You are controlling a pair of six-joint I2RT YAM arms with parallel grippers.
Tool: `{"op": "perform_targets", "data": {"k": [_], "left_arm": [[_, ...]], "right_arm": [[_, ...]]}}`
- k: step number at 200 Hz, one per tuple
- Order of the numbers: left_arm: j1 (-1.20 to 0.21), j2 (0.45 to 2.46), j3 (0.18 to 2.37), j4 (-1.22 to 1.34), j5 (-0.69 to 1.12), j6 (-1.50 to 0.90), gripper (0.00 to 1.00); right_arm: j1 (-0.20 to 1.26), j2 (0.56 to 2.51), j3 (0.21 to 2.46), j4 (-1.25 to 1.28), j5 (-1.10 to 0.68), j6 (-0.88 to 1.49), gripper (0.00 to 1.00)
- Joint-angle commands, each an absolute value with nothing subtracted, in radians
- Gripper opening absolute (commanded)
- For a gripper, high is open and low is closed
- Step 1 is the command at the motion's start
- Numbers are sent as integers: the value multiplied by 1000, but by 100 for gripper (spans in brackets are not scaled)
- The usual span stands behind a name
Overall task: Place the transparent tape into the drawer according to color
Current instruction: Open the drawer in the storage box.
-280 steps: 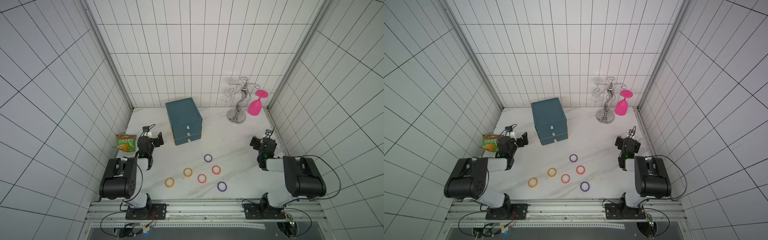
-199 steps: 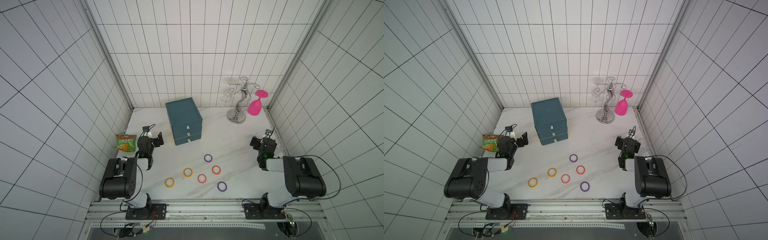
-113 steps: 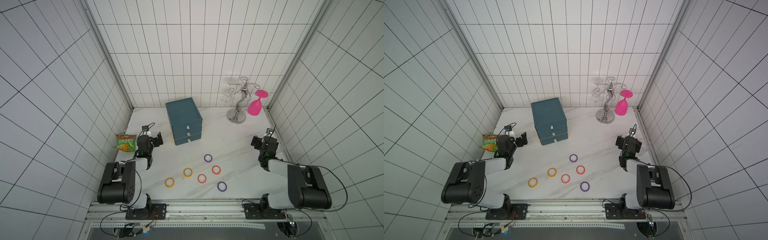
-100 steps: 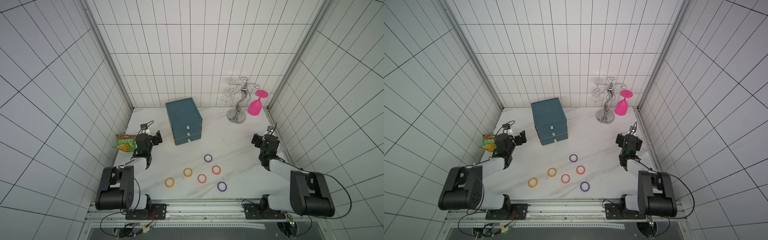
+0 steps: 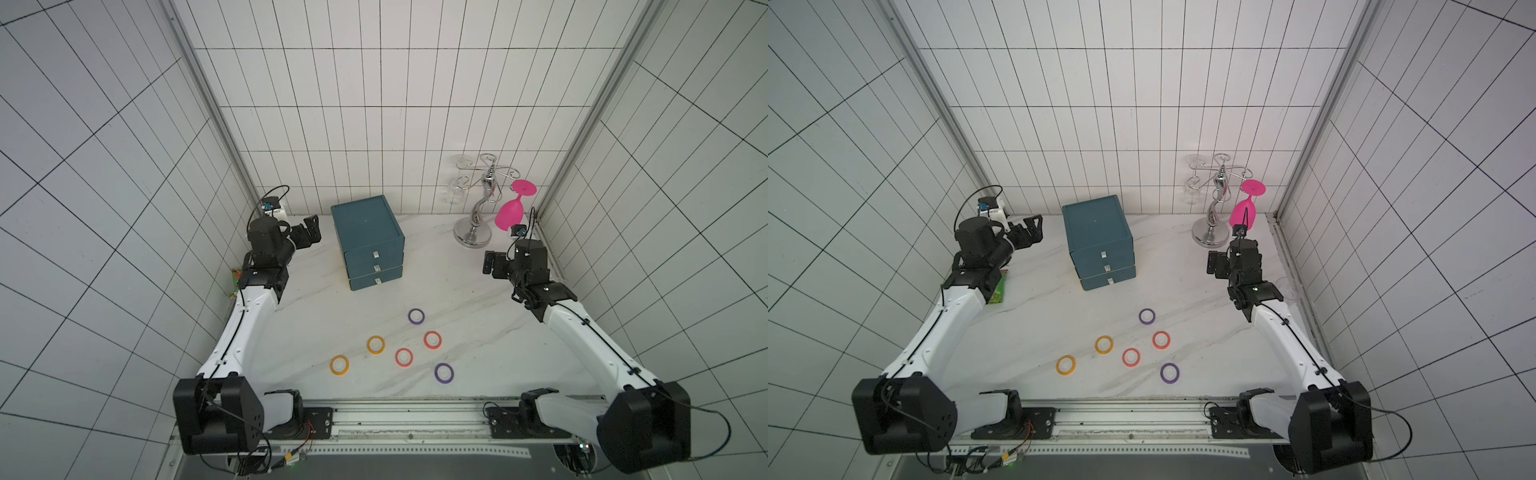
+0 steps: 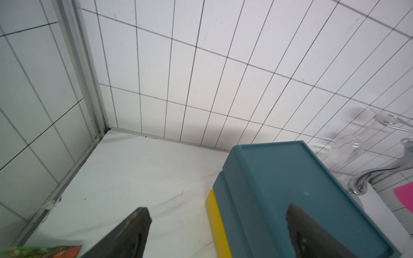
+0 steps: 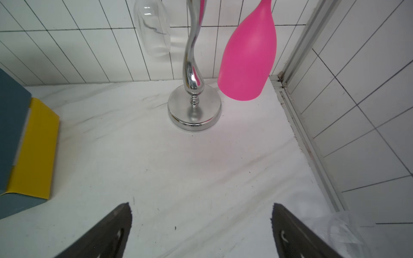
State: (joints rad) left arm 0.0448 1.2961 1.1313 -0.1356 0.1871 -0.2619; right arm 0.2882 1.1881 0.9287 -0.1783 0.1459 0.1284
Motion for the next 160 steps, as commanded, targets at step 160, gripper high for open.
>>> {"op": "perform_targets", "data": {"k": [160], "left_arm": [[-82,1791,1700,-667,397,-295,92]], "right_arm": [[386,1379,1369,-523,-236,181,99]]}}
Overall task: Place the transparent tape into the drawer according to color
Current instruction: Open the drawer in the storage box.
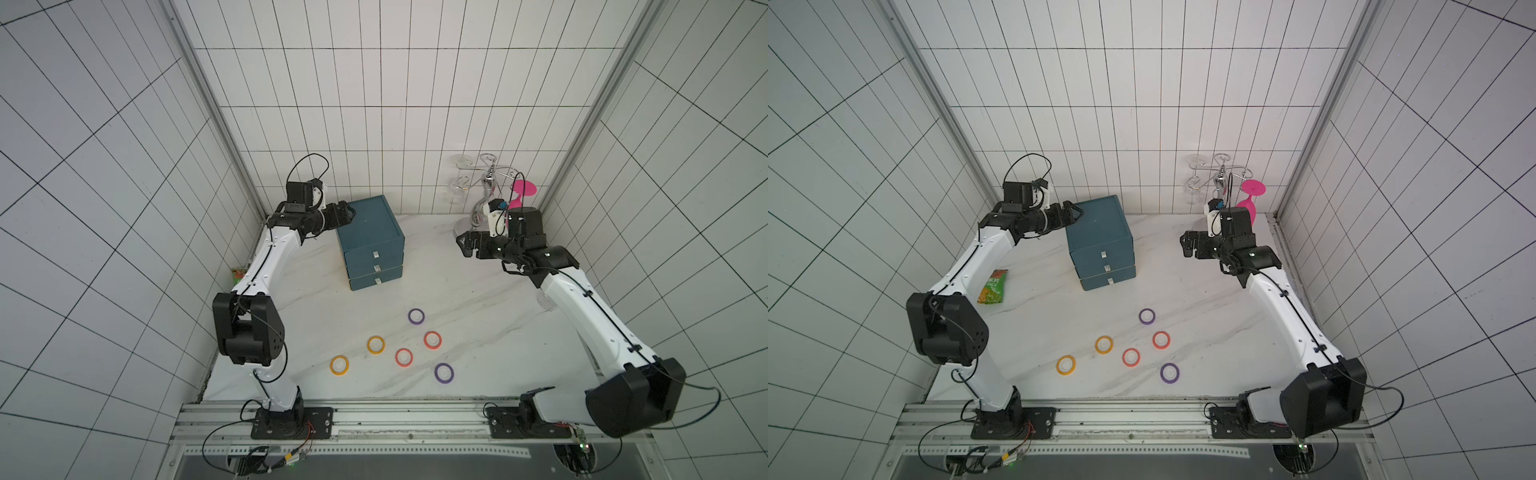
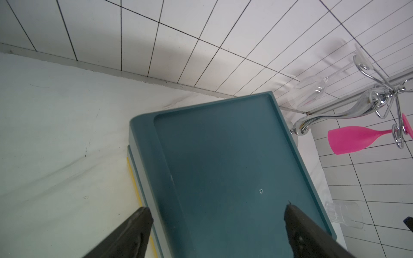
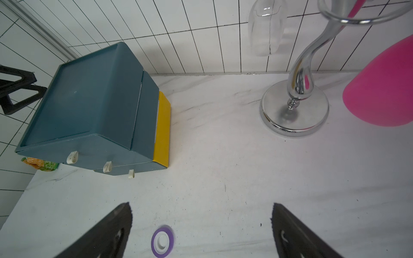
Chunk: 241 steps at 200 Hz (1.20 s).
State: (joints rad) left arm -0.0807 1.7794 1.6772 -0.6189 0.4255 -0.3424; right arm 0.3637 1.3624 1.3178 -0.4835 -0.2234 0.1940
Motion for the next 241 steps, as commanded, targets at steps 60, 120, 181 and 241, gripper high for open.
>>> {"op": "perform_targets", "data": {"k": [60,120,181,241], "left_arm": [[-153,1808,1692,-673,390,-273,84],[-201,1838,1711,-637,374,-280,79],[-209,1822,1703,-599,318,-301,78],[-195,1777,1645,-561,307,-308,78]], "right_arm": [[454,1412,1387,-515,-241,197,99],[561,1474,1401,-435,-273,273,100],[615,1619,1404,-241,-308,408,87],[612,1765,1537,-204,-228,416,79]]}}
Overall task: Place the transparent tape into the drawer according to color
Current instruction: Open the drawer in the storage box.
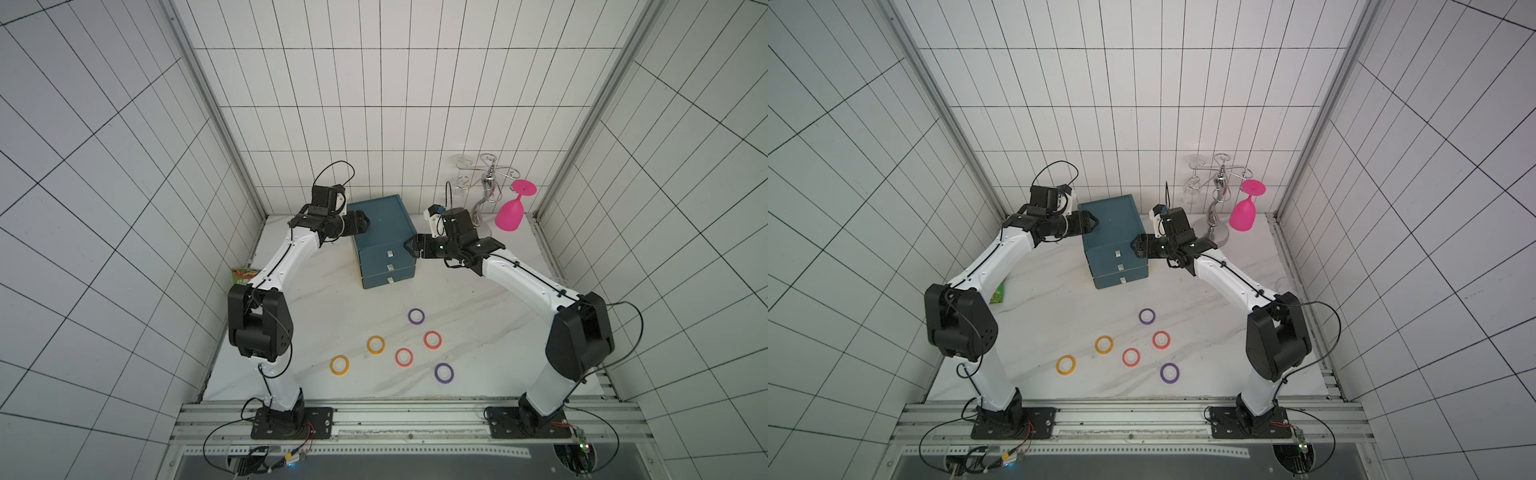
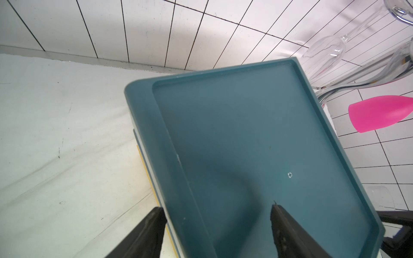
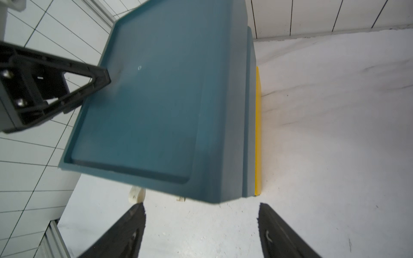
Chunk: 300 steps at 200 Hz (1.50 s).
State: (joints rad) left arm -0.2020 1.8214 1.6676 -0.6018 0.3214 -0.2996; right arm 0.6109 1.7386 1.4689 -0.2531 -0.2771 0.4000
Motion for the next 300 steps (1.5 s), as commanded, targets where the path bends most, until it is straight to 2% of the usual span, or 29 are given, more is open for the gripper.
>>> {"op": "perform_targets", "data": {"k": [1,58,121,154,191,252,300], "left_arm": [[-195,1777,1644,-560,307,-308,78],[-189,1749,1627,-539,332,-317,79],[-192,1627,1515,-527,374,-329,79],[-204,1609,1464,-537,389,-337,79],[-209,1608,1421,-528,413,-362,73],[-237,1596,1383,-521,436,-406,58],[-257,1637,1396,-515,417,-421,53]], "right_arm": [[611,1767,1539,-204,-227,416,79],[589,1815,1577,-214,-221,432,76],[630,1612,1408,-198,-263,574,75],[664,1592,1355,-149,-312,677,71],[697,1635,1362,-55,-348,766,65],[732,1699,1348,20,-330,830,55],[732,1705,1302,36,-303,851,49]]}}
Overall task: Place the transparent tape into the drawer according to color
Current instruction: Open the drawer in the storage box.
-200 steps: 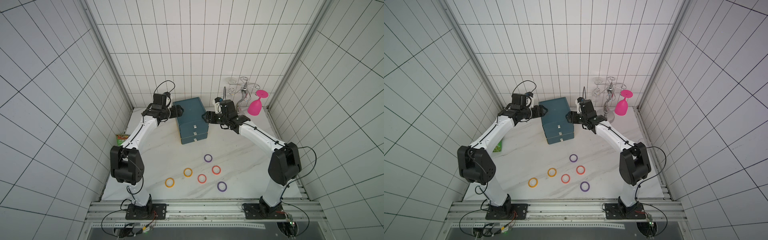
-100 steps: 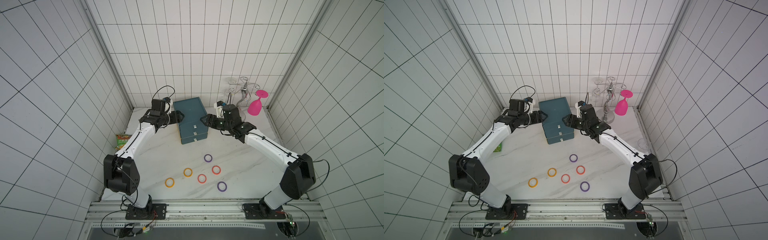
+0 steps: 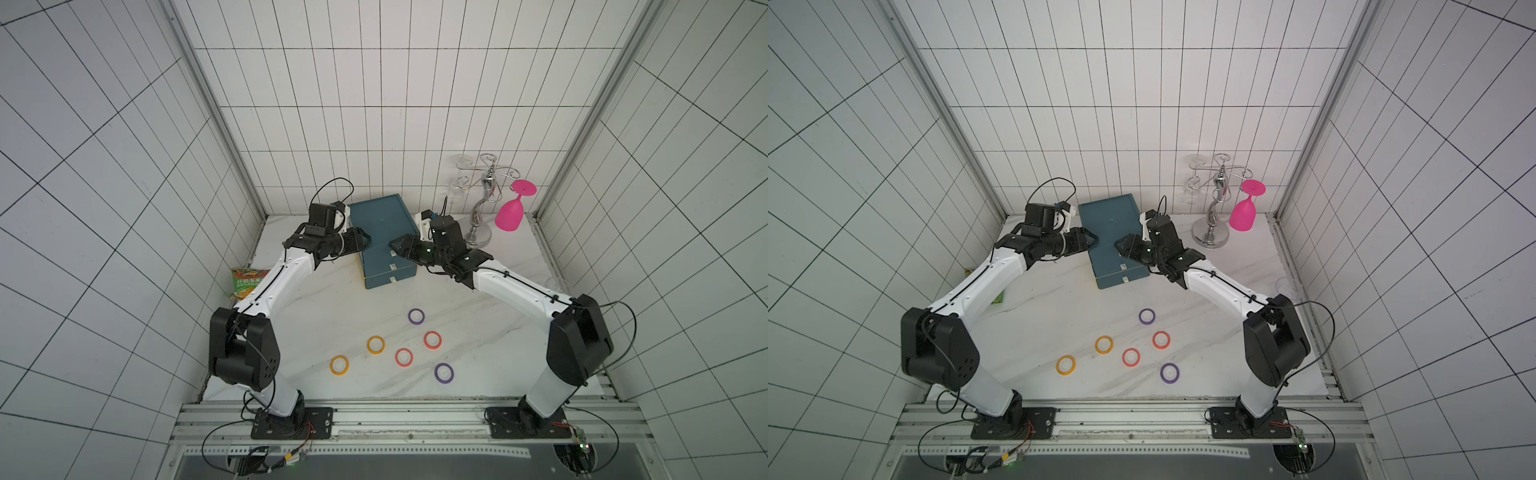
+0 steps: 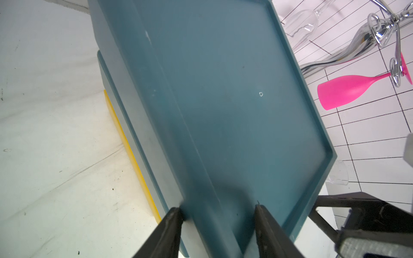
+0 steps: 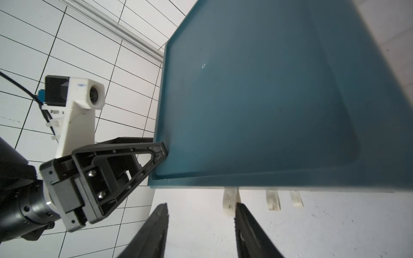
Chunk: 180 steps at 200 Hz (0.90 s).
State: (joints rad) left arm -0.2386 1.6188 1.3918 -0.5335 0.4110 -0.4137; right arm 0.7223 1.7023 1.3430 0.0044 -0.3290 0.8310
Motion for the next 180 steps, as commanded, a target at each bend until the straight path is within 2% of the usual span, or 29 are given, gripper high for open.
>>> {"op": "perform_targets", "data": {"k": [1,47,118,180], "left_arm": [[-257,1638,1397,-515,416,-421,53],[-256,1657,1434,-519,400,-417,52],[-255,1661,1438,-520,401,-412,52],[-253,1664,1438,-518,398,-409,52]], "right_arm": [[732,1705,1301,35,-302,851,49],[732,1675,1228,46,-263,883,47],[730,1728,1278,83,-253,893,43],[723,1777,1328,94,-235,894,24]]}}
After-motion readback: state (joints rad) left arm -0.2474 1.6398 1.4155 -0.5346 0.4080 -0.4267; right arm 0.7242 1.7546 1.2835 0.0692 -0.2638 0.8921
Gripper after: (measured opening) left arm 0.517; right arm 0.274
